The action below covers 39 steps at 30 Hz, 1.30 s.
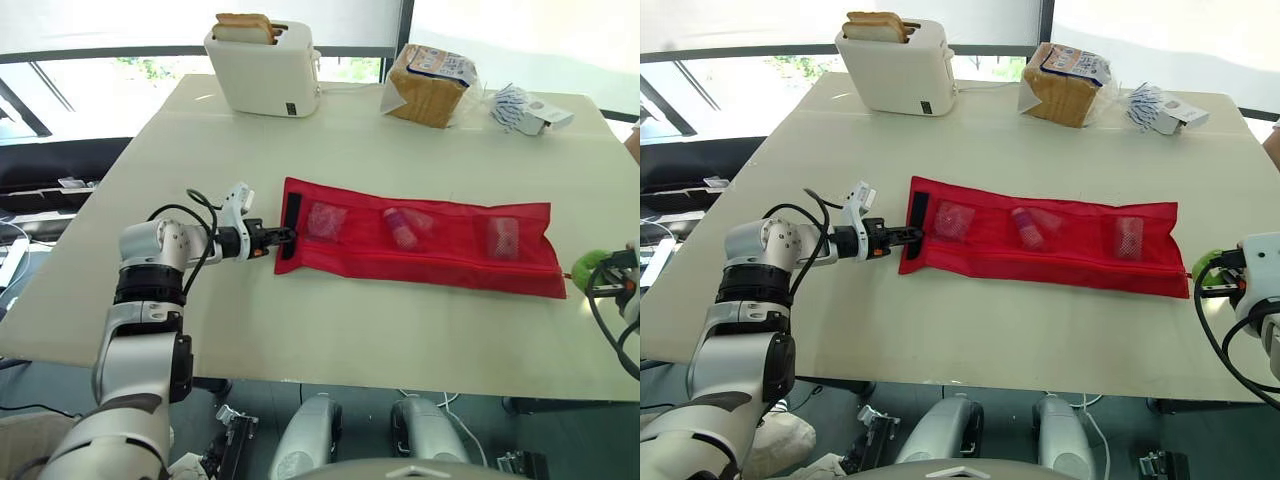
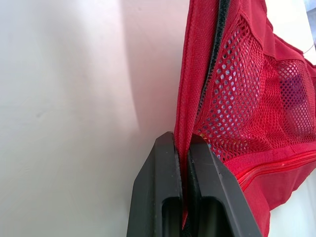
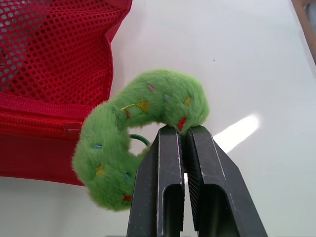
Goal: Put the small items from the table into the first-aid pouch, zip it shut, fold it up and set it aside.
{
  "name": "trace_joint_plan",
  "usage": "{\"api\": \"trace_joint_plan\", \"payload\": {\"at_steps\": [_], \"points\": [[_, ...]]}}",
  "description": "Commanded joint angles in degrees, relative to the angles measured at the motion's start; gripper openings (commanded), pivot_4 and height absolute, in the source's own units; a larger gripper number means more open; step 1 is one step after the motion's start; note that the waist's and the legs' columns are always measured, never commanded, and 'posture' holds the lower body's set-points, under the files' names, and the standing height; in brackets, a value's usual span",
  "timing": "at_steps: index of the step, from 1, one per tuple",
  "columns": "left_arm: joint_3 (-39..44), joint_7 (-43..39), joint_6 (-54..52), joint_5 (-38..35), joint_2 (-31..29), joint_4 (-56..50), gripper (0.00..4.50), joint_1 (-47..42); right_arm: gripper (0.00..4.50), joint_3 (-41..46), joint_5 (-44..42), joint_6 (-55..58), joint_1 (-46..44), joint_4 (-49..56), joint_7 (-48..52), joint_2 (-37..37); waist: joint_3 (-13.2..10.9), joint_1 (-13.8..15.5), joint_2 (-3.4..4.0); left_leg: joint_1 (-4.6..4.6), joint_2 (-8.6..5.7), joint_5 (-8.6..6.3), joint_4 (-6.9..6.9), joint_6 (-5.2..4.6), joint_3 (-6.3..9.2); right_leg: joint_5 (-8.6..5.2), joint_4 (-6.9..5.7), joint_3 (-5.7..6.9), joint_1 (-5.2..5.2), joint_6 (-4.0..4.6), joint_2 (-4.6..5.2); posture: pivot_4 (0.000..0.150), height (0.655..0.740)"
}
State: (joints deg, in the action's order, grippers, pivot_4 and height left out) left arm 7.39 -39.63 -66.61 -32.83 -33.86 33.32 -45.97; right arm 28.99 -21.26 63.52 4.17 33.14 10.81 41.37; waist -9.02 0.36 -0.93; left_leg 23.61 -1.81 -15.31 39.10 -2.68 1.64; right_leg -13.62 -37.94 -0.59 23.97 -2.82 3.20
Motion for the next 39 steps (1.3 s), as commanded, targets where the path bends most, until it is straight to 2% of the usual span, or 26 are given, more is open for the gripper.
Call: {"api": "trace_joint_plan", "payload": {"at_steps": [1,10,11,12,13,15,16,17,18,20,21,22,26,29,35,39], "points": [[2.61,1.31,1.04,1.26,-1.95,-0.53,0.00,-0.45,0.05,0.61,2.17,-0.48,0.05,-0.30,0.30,1.10,0.00,-0.04,0.00,0.00,0.00,0.00,0.00,0.00,0.00,0.00,0.00,0.00,0.00,0.00,0.00,0.150,0.7400],[3.60,1.77,0.93,1.12,-2.86,-9.07,0.00,4.67,0.05,3.46,-2.77,2.25,-2.16,-1.25,4.93,-2.51,0.00,-0.67,0.00,0.00,0.03,0.00,0.00,0.00,0.02,0.00,-0.02,0.00,0.02,0.00,0.00,0.150,0.7400],[4.05,2.19,1.46,1.15,-2.79,-10.27,0.68,5.41,0.34,4.03,-2.72,2.16,-1.48,-1.35,5.48,-2.21,0.00,-0.64,0.01,-0.01,0.04,0.00,-0.01,0.00,0.03,0.00,-0.01,0.00,0.02,0.00,0.01,0.150,0.7400],[4.91,3.81,2.53,1.63,-2.46,-11.35,0.84,5.92,0.68,4.99,-3.03,2.44,-0.59,-1.02,6.43,-1.74,0.00,-0.59,0.01,0.00,0.04,0.00,-0.01,0.00,0.03,0.00,-0.02,0.00,0.02,0.00,0.02,0.150,0.7400],[5.62,4.96,3.14,1.90,-2.21,-12.22,1.32,6.38,1.03,5.66,-3.16,2.66,0.16,-0.60,7.08,-1.44,0.00,-0.57,0.01,0.00,0.04,0.00,-0.01,0.00,0.03,0.00,-0.01,0.00,0.02,0.00,0.03,0.150,0.7400],[7.63,8.33,6.87,3.00,-1.14,-13.77,1.84,6.72,1.56,8.36,-3.26,3.58,1.25,0.39,7.65,-0.84,0.00,-0.32,0.01,0.00,0.04,0.00,-0.01,0.00,0.04,0.00,-0.01,0.01,0.02,0.00,0.05,0.150,0.7400],[9.42,10.38,9.38,3.06,-0.09,-14.75,2.45,6.54,2.23,11.52,-4.49,4.40,1.69,1.58,8.68,-0.84,0.00,-0.28,0.01,0.00,0.03,0.00,-0.01,0.00,0.03,0.00,-0.01,0.00,0.01,0.00,0.07,0.150,0.7400],[10.67,11.38,11.66,2.82,0.95,-16.24,2.56,6.53,2.33,14.69,-6.13,5.31,2.12,2.90,10.01,-0.91,0.00,-0.02,0.01,0.00,0.03,0.00,-0.01,0.00,0.03,0.00,0.00,0.00,0.01,0.00,0.07,0.150,0.7400],[11.80,12.18,13.71,2.39,2.11,-17.66,3.01,6.53,2.93,17.20,-8.04,5.95,2.56,4.20,11.64,-1.09,-0.02,0.45,0.06,0.00,0.02,-0.01,-0.01,0.00,0.03,0.01,0.00,0.00,0.02,0.00,0.09,0.150,0.7400],[13.05,11.67,23.26,2.63,5.31,-21.15,3.02,7.49,3.67,21.21,-13.25,9.28,2.55,6.89,14.17,-2.65,-0.01,0.62,0.04,0.09,0.01,-0.01,0.00,0.00,0.03,0.01,0.00,0.01,0.08,-0.01,0.15,0.150,0.7400],[12.52,10.32,26.67,2.98,6.11,-22.72,3.02,8.15,4.25,22.44,-15.40,11.02,2.54,7.90,14.92,-3.31,0.01,0.68,0.01,0.10,0.01,-0.01,0.00,0.00,0.04,0.01,0.02,0.03,0.08,-0.01,0.16,0.150,0.7400],[11.29,7.40,28.16,2.71,6.03,-24.31,3.02,8.85,4.46,23.41,-17.43,12.83,2.67,8.97,15.47,-4.04,0.04,0.64,-0.06,0.10,0.01,-0.01,0.00,0.00,0.04,0.01,0.02,0.04,0.07,-0.01,0.17,0.150,0.7400],[6.89,-7.07,26.50,-6.10,6.28,-35.94,3.02,11.64,4.46,26.44,-26.58,20.06,1.09,13.53,14.65,-11.43,0.03,0.45,-0.03,0.10,0.02,-0.01,-0.04,0.00,0.02,0.01,0.04,0.03,0.08,0.01,0.18,0.150,0.7400],[0.61,-15.24,27.83,-7.02,4.35,-43.96,3.02,15.08,4.46,26.87,-30.42,23.80,-2.41,16.78,9.75,-20.39,0.10,0.15,0.11,0.06,0.03,-0.02,-0.04,-0.01,-0.03,0.03,0.03,0.01,0.08,0.04,0.21,0.150,0.7400],[-6.46,-24.32,30.15,-7.31,1.14,-50.61,3.02,18.77,4.46,24.50,-27.52,25.74,-3.78,16.04,0.40,-34.03,0.13,0.25,0.36,0.03,0.04,-0.01,-0.13,-0.01,-0.07,0.02,0.03,-0.01,0.09,0.06,0.14,0.150,0.7400],[-8.12,-27.69,30.98,-7.38,-0.16,-50.43,3.02,18.54,4.46,25.30,-24.35,24.27,-6.15,11.53,-4.41,-37.35,0.14,0.33,0.40,0.02,-0.03,-0.01,-0.12,-0.03,-0.10,0.03,0.04,0.01,0.08,0.05,0.10,0.150,0.7400]]}}
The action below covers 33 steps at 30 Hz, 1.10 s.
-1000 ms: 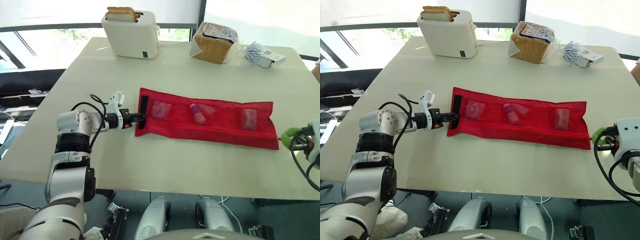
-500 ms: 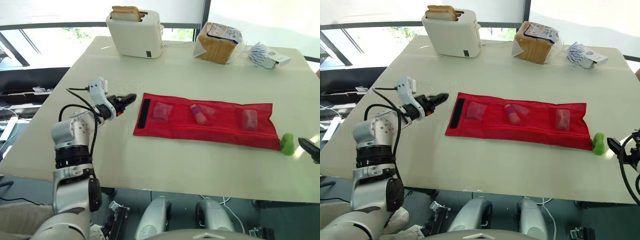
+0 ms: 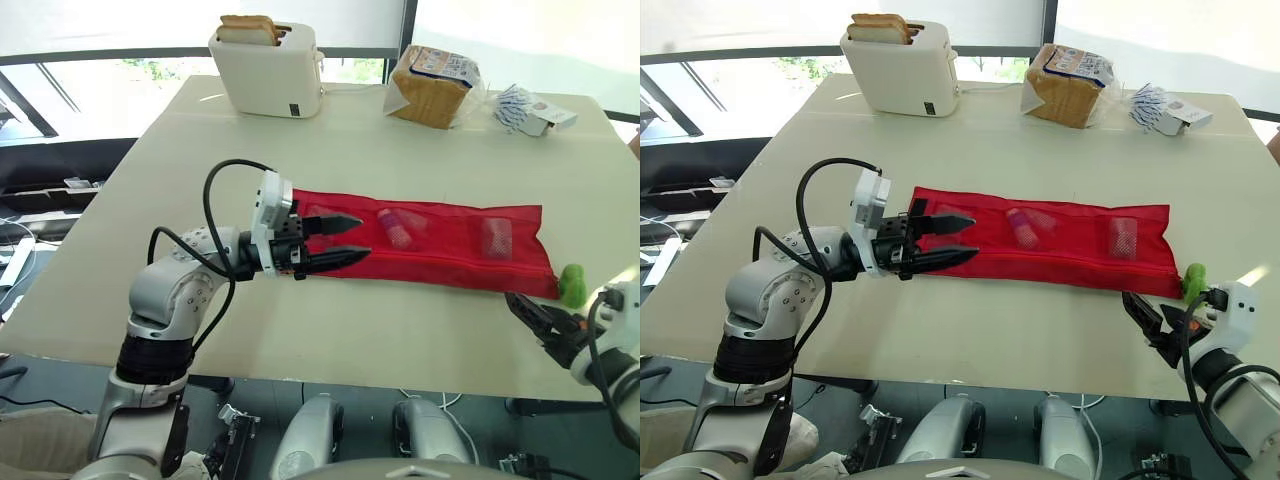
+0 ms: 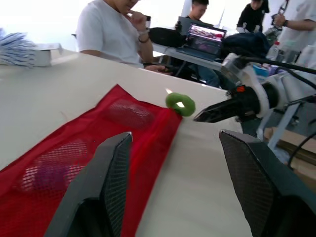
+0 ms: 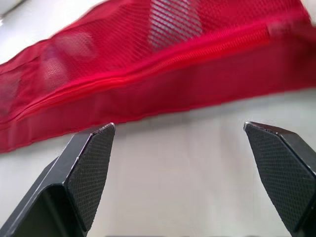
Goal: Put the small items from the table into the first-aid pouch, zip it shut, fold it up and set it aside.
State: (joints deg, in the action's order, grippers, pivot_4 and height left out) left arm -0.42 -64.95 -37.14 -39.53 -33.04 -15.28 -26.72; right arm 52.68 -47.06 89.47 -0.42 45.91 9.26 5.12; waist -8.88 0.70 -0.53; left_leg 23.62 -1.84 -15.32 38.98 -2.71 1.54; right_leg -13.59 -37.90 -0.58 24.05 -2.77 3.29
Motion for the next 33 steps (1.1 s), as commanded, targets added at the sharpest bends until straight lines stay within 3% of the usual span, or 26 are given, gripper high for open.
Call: {"api": "trace_joint_plan", "payload": {"at_steps": [1,6,12,20,23,26,31,33], "points": [[-0.48,-2.82,1.40,-0.96,-1.29,-2.26,3.02,-0.67,4.46,2.42,1.50,-2.35,-2.76,-2.51,-3.89,-2.47,0.00,-0.10,0.00,0.00,0.00,0.00,0.00,0.00,0.00,0.00,0.00,0.00,0.00,0.00,-0.08,0.150,0.7400],[-0.45,-2.90,0.98,-1.44,-1.78,-3.69,3.02,-0.12,4.46,4.36,1.90,-5.00,-7.49,-5.33,-9.23,-9.10,0.01,-0.93,0.08,-0.05,0.07,0.01,0.00,0.01,0.01,0.00,-0.03,-0.02,-0.02,0.00,-0.29,0.150,0.7400],[-0.47,-2.02,0.97,-1.56,-1.76,-4.61,3.02,1.16,4.46,7.57,-7.25,-12.38,-13.38,-10.17,-16.19,-15.90,-0.04,-1.53,0.16,-0.17,0.07,0.00,-0.02,0.00,-0.01,-0.01,-0.04,-0.06,-0.11,0.00,-0.40,0.150,0.7400],[0.41,-0.23,0.58,-2.28,-1.67,-5.49,3.02,2.30,4.46,1.91,-21.27,-24.77,-12.68,-18.82,-24.55,-15.53,-0.10,-1.63,0.27,-0.27,0.07,0.00,-0.17,-0.01,-0.10,-0.01,-0.03,-0.17,-0.13,-0.01,-0.43,0.150,0.7400],[1.15,0.88,0.07,-3.08,-1.78,-6.06,3.02,2.58,3.76,-1.66,-22.73,-27.65,-11.33,-19.73,-25.16,-14.34,-0.10,-1.71,0.27,-0.31,0.08,-0.10,-0.20,-0.19,-0.11,-0.01,-0.05,-0.21,-0.13,-0.01,-0.45,0.150,0.7400],[1.96,1.51,-0.39,-3.80,-2.29,-7.27,3.02,3.44,2.62,-4.87,-22.06,-30.54,-10.20,-20.36,-24.47,-12.83,-0.10,-1.80,0.28,-0.36,0.09,-0.12,-0.27,-0.22,-0.12,-0.02,-0.05,-0.23,-0.14,0.00,-0.48,0.150,0.7400],[3.00,3.94,-1.91,-5.77,-3.04,-9.46,3.02,3.79,0.20,-13.21,-16.33,-35.71,-7.29,-21.21,-21.47,-7.68,-0.10,-1.87,0.28,-0.72,0.12,-0.13,-0.54,-0.25,-0.32,-0.02,-0.01,-0.37,-0.31,0.01,-0.50,0.150,0.7400],[3.35,5.45,-3.02,-6.84,-3.19,-10.88,3.02,3.60,0.09,-15.09,-14.66,-37.93,-6.62,-21.30,-20.14,-5.75,-0.10,-1.86,0.28,-0.72,0.12,-0.13,-0.54,-0.25,-0.34,-0.03,0.00,-0.36,-0.31,0.00,-0.50,0.150,0.7400]]}}
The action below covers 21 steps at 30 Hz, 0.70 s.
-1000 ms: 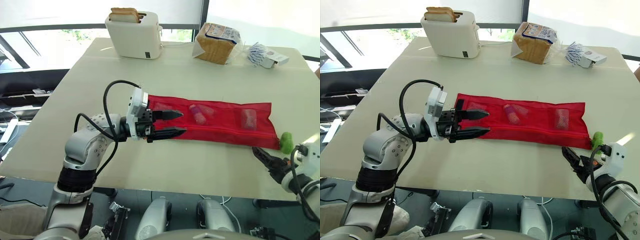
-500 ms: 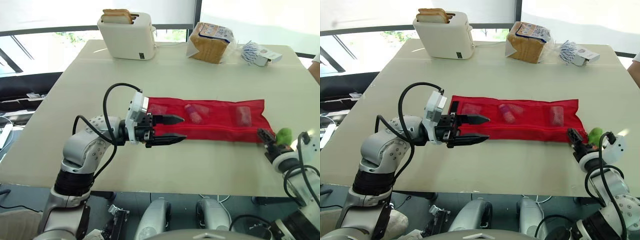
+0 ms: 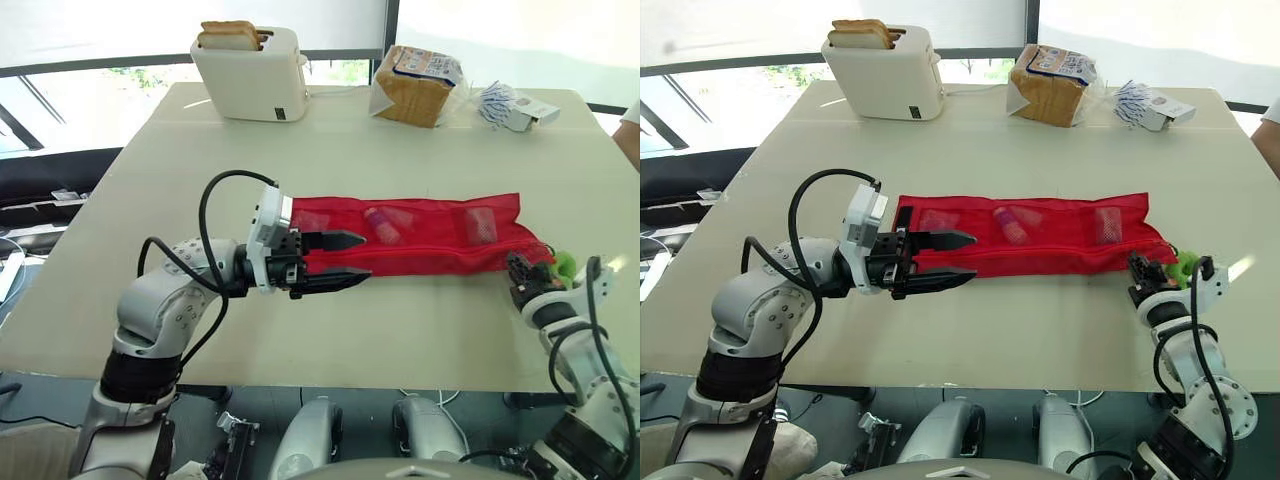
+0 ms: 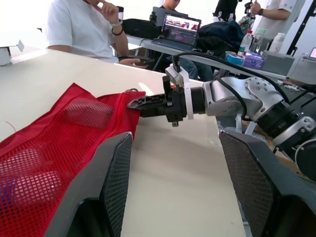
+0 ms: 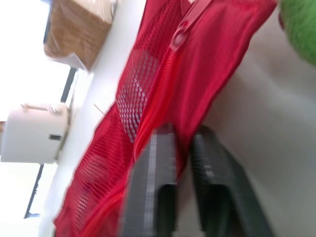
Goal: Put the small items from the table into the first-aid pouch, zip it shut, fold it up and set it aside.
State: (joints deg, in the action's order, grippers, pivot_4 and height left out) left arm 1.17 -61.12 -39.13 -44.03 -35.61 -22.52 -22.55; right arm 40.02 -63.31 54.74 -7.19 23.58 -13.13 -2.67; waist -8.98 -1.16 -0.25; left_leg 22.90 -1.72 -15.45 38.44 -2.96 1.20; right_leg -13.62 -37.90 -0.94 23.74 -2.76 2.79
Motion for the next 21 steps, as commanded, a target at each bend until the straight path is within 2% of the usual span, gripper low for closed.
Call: {"api": "trace_joint_plan", "payload": {"at_steps": [1,10,14,19,21], "points": [[1.72,2.68,-1.65,-2.69,-0.52,-4.28,3.02,-0.89,0.09,-3.40,3.18,-3.97,0.55,1.23,3.29,4.33,0.00,0.04,0.00,0.00,0.00,0.00,0.00,0.00,-0.03,0.00,0.01,0.01,0.00,0.00,0.00,0.150,0.7400],[0.59,6.01,-2.14,-2.19,0.70,-3.02,3.02,-2.04,0.09,-9.68,16.92,-10.58,4.87,6.16,11.58,22.89,-0.07,0.36,0.11,-0.02,-0.01,0.00,0.00,0.00,-0.04,0.00,0.05,0.01,-0.06,-0.01,0.00,0.150,0.7400],[1.31,5.35,-1.02,-1.24,-0.16,-1.83,3.02,-1.11,0.09,-13.85,25.00,-13.55,9.03,13.09,16.84,32.70,-0.14,0.49,0.20,-0.01,-0.02,0.00,0.00,0.00,-0.06,-0.01,0.08,0.02,-0.07,-0.03,0.01,0.150,0.7400],[2.71,4.41,0.45,-0.58,-1.85,-1.27,3.02,2.29,0.09,-23.88,34.96,-17.34,12.57,20.13,22.58,41.07,-0.16,0.09,0.15,-0.10,0.05,0.00,-0.02,0.00,-0.07,-0.02,0.08,-0.01,-0.10,-0.03,-0.06,0.150,0.7400],[3.51,4.13,1.34,-0.16,-2.38,-0.39,3.02,4.08,0.09,-30.39,40.43,-19.22,12.07,21.32,24.15,43.67,-0.17,0.21,0.13,-0.10,0.08,0.00,-0.02,0.00,-0.03,-0.02,0.09,-0.02,-0.11,-0.02,-0.06,0.150,0.7400]]}}
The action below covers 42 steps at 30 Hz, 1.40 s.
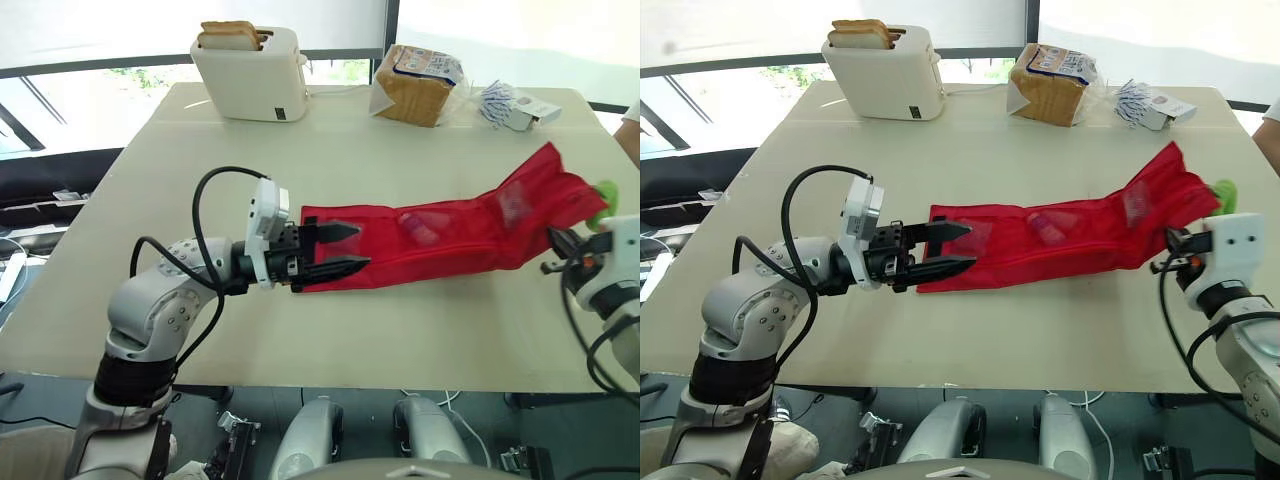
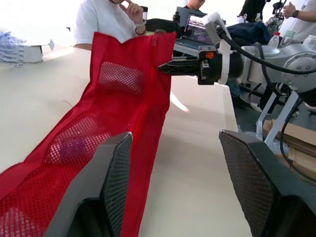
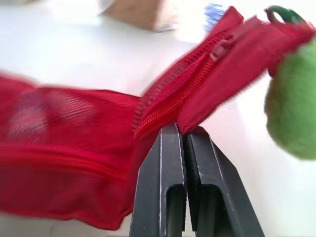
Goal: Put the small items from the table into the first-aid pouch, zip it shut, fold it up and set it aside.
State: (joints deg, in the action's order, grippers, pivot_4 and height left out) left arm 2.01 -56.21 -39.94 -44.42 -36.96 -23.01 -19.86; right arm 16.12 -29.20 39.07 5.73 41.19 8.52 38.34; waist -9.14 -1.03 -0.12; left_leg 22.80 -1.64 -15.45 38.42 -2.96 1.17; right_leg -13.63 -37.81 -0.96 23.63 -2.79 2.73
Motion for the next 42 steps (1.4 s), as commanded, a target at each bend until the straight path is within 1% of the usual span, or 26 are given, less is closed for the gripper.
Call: {"api": "trace_joint_plan", "payload": {"at_steps": [1,4,8,11,14,18,19,21,24,26,27,28,33,35,36,37,38,40,42], "points": [[3.15,-1.01,2.63,0.50,-1.33,0.67,3.02,2.35,0.09,-10.13,9.10,-4.21,-1.79,3.91,3.17,3.78,-0.02,0.16,-0.03,0.01,0.00,0.00,0.00,0.00,-0.01,0.00,0.00,0.01,0.00,0.00,0.01,0.150,0.7400],[4.39,-1.23,3.60,0.96,-2.13,1.59,3.02,4.82,0.09,-21.07,17.71,-6.42,-4.54,1.98,5.37,6.12,-0.06,0.19,-0.10,0.00,0.00,0.01,0.01,0.02,-0.03,0.00,0.01,0.02,0.01,0.00,0.03,0.150,0.7400],[5.57,-0.89,4.51,1.57,-2.51,2.00,3.02,7.55,0.09,-33.07,27.46,-9.60,-6.53,-3.66,7.62,5.64,-0.09,0.33,-0.25,0.04,0.00,0.15,0.01,0.26,0.07,0.00,0.08,0.01,-0.01,0.01,0.21,0.150,0.7400],[6.02,-0.55,4.72,1.81,-2.56,1.99,3.02,8.55,0.09,-37.38,32.24,-11.48,-7.33,-6.86,9.63,5.38,-0.11,0.45,-0.33,0.06,-0.03,0.15,0.02,0.26,0.09,0.00,0.10,0.05,-0.02,0.01,0.30,0.150,0.7400],[5.96,0.07,4.50,2.05,-2.51,1.86,3.02,9.14,0.09,-39.99,35.19,-10.03,-10.41,-9.85,12.36,4.40,-0.06,0.32,-0.45,0.05,-0.03,0.15,0.02,0.27,0.11,0.01,0.10,0.05,-0.05,0.01,0.31,0.150,0.7400],[6.06,1.19,3.79,1.85,-2.40,2.12,3.02,9.97,0.09,-42.18,35.59,-8.94,-14.30,-11.67,17.23,1.59,-0.02,-0.09,-0.57,-0.03,0.03,0.18,0.00,0.32,0.13,0.02,0.08,0.05,-0.05,0.03,0.26,0.150,0.7400],[6.15,1.35,3.63,1.76,-2.49,2.18,3.02,10.18,0.32,-41.86,35.51,-8.87,-14.55,-11.63,17.82,1.03,-0.02,-0.05,-0.57,-0.03,0.04,0.18,0.00,0.32,0.14,0.01,0.07,0.06,-0.04,0.04,0.25,0.150,0.7400],[6.93,1.91,2.87,1.10,-2.72,2.50,3.02,10.88,0.95,-38.99,33.24,-7.71,-13.81,-9.68,19.63,0.54,-0.02,0.15,-0.57,-0.03,0.04,0.18,-0.01,0.32,0.19,0.01,0.07,0.09,-0.05,0.04,0.26,0.150,0.7400],[7.79,2.45,1.88,0.37,-2.84,2.66,3.02,11.87,2.47,-33.72,28.67,-5.88,-12.55,-6.15,21.73,-0.83,-0.04,0.37,-0.59,0.02,0.03,0.17,-0.01,0.31,0.21,0.01,0.08,0.11,-0.05,0.04,0.30,0.150,0.7400],[8.19,2.79,1.03,-0.04,-2.81,2.92,3.02,12.69,3.55,-29.35,23.02,-3.90,-11.16,-1.93,25.23,-0.34,-0.05,0.47,-0.57,0.05,0.00,0.12,0.00,0.22,0.24,0.02,0.08,0.16,-0.05,0.04,0.39,0.150,0.7400],[8.27,2.88,0.73,-0.07,-2.73,3.00,3.02,13.12,3.74,-27.44,20.59,-2.61,-10.59,-0.18,26.54,-0.28,-0.05,0.49,-0.57,0.05,-0.01,0.08,0.00,0.17,0.25,0.02,0.08,0.17,-0.05,0.04,0.40,0.150,0.7400],[8.38,3.01,0.02,-0.45,-2.69,3.05,3.02,13.56,3.74,-25.33,17.74,-0.73,-9.91,1.85,27.75,-0.20,-0.05,0.52,-0.57,0.06,-0.01,0.07,0.00,0.14,0.27,0.02,0.09,0.18,-0.05,0.04,0.40,0.150,0.7400],[10.12,5.05,-2.50,-2.00,-2.08,4.20,3.02,14.64,3.74,-16.97,9.22,4.65,-8.60,8.11,29.18,-0.52,-0.05,0.60,-0.58,0.07,-0.01,0.03,0.00,0.08,0.32,0.02,0.10,0.22,-0.06,0.04,0.42,0.150,0.7400],[10.87,5.88,-3.09,-2.59,-1.71,4.72,3.02,14.70,3.74,-11.74,1.88,7.36,-7.24,10.71,30.26,-1.36,-0.06,0.64,-0.58,0.07,-0.01,0.03,-0.01,0.08,0.33,0.02,0.09,0.23,-0.06,0.04,0.43,0.150,0.7400],[11.20,6.28,-3.42,-2.91,-1.42,4.99,3.02,14.61,3.74,-8.85,-3.31,9.53,-6.78,11.57,30.16,-2.31,-0.06,0.65,-0.58,0.07,-0.01,0.02,-0.02,0.08,0.34,0.02,0.10,0.24,-0.06,0.04,0.43,0.150,0.7400],[11.44,6.51,-3.67,-3.17,-1.17,5.19,3.02,14.48,3.74,-6.35,-8.28,11.56,-6.41,12.11,29.95,-2.98,-0.06,0.68,-0.58,0.07,-0.01,0.02,-0.02,0.08,0.34,0.02,0.10,0.24,-0.06,0.04,0.43,0.150,0.7400],[11.50,6.48,-3.79,-3.28,-1.09,5.42,3.02,14.34,3.74,-4.83,-11.42,12.86,-6.30,12.42,30.12,-2.79,-0.06,0.68,-0.58,0.07,-0.01,0.02,-0.02,0.07,0.34,0.02,0.11,0.25,-0.06,0.04,0.43,0.150,0.7400],[11.54,6.26,-3.60,-3.07,-1.10,6.33,3.02,14.25,3.74,-2.67,-15.49,14.74,-7.88,11.55,28.75,-2.72,-0.06,0.68,-0.58,0.08,-0.01,0.02,-0.02,0.07,0.33,0.02,0.11,0.23,-0.07,0.04,0.45,0.150,0.7400],[12.08,6.89,-3.94,-3.28,-0.94,7.38,3.02,14.30,3.74,-1.68,-17.79,15.80,-10.34,10.15,27.05,-2.11,-0.06,0.54,-0.58,0.07,-0.01,0.02,-0.02,0.06,0.32,0.02,0.10,0.23,-0.07,0.05,0.46,0.150,0.7400]]}}
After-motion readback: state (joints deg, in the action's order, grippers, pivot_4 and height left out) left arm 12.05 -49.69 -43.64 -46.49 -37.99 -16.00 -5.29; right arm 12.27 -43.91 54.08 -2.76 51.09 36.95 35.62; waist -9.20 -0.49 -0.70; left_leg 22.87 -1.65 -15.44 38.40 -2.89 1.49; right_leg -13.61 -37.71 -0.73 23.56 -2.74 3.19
